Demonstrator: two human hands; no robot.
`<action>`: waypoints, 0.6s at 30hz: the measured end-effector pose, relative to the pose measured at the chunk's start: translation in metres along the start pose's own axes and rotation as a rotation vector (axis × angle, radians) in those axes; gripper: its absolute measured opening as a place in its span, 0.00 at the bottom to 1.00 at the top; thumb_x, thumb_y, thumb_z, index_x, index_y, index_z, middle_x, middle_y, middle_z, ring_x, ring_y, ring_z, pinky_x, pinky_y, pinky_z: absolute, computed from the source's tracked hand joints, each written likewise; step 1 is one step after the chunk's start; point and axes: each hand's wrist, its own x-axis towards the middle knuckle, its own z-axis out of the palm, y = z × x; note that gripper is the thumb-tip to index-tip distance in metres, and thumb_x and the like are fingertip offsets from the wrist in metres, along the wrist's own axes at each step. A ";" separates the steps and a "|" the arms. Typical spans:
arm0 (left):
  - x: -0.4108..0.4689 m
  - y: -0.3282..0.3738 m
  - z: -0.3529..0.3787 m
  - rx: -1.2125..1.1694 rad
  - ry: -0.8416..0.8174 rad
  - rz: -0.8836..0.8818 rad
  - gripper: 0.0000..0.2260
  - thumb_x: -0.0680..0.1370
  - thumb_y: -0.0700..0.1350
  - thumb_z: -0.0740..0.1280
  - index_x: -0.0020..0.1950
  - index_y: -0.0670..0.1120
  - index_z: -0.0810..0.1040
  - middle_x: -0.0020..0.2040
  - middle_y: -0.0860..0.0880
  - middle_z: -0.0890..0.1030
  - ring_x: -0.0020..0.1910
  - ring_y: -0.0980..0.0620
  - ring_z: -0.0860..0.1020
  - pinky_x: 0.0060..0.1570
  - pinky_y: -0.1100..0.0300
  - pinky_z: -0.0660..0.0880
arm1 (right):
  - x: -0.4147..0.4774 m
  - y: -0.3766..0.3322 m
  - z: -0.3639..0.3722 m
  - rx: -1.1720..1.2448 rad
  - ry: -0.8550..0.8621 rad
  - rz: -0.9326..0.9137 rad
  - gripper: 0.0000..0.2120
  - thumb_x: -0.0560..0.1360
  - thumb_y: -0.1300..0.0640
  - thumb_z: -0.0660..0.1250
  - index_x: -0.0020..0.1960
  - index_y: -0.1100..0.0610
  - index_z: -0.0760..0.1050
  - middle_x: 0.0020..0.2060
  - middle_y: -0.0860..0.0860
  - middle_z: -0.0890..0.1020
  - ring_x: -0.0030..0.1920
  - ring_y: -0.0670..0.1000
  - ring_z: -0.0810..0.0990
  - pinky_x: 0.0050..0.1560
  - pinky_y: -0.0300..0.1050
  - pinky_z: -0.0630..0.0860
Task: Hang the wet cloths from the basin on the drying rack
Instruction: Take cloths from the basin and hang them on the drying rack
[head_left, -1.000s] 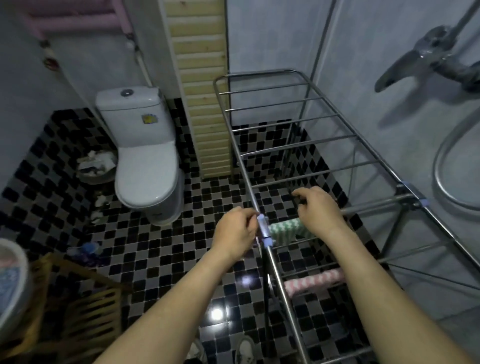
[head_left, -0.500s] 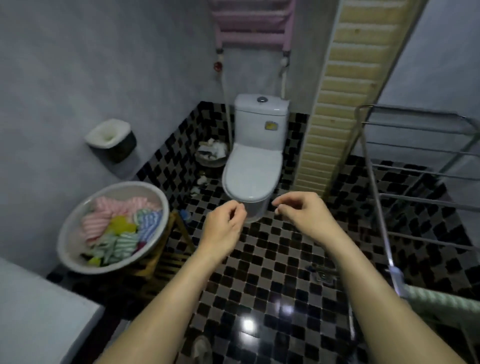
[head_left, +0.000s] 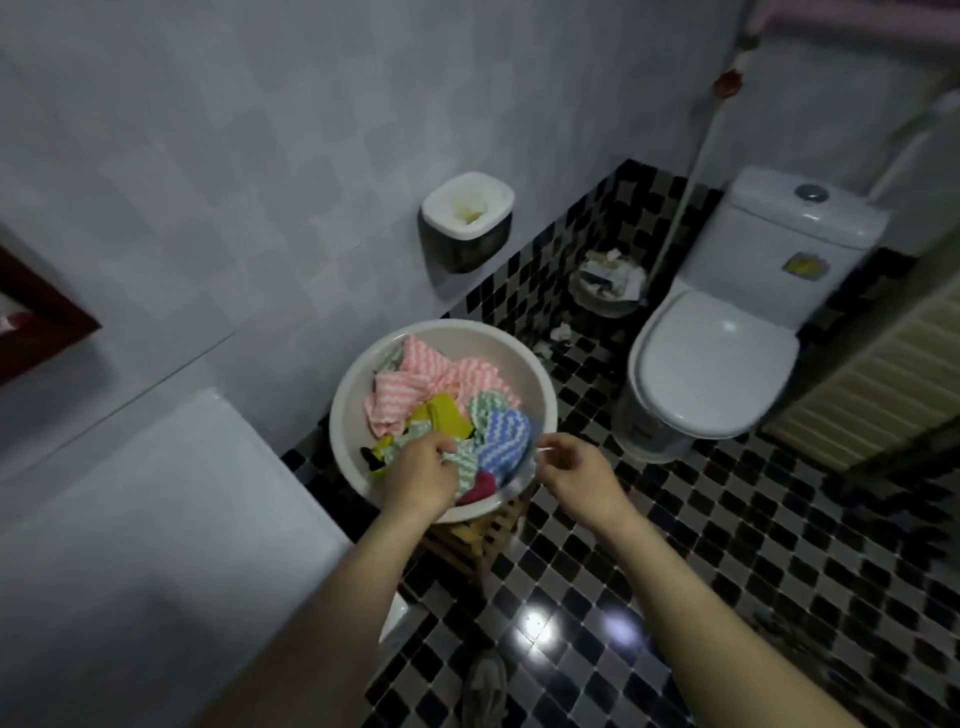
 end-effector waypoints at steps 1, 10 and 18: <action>0.009 -0.012 0.001 0.025 -0.012 -0.028 0.12 0.79 0.41 0.64 0.63 0.47 0.77 0.59 0.47 0.80 0.54 0.46 0.78 0.47 0.56 0.75 | 0.011 0.002 0.011 -0.056 -0.026 0.016 0.15 0.78 0.60 0.64 0.64 0.55 0.74 0.57 0.53 0.81 0.47 0.49 0.80 0.42 0.40 0.75; 0.066 -0.051 0.020 0.013 0.036 -0.144 0.18 0.78 0.48 0.68 0.68 0.47 0.75 0.62 0.47 0.80 0.60 0.46 0.78 0.54 0.56 0.74 | 0.078 0.003 0.087 -0.748 -0.229 -0.031 0.31 0.78 0.57 0.62 0.77 0.52 0.54 0.49 0.57 0.81 0.49 0.59 0.80 0.44 0.51 0.76; 0.082 -0.051 -0.007 -0.526 0.171 -0.121 0.07 0.73 0.42 0.69 0.35 0.50 0.79 0.32 0.54 0.79 0.35 0.52 0.78 0.39 0.60 0.70 | 0.105 0.005 0.100 -0.882 -0.336 0.092 0.25 0.76 0.59 0.61 0.72 0.53 0.62 0.55 0.57 0.79 0.55 0.59 0.78 0.53 0.54 0.75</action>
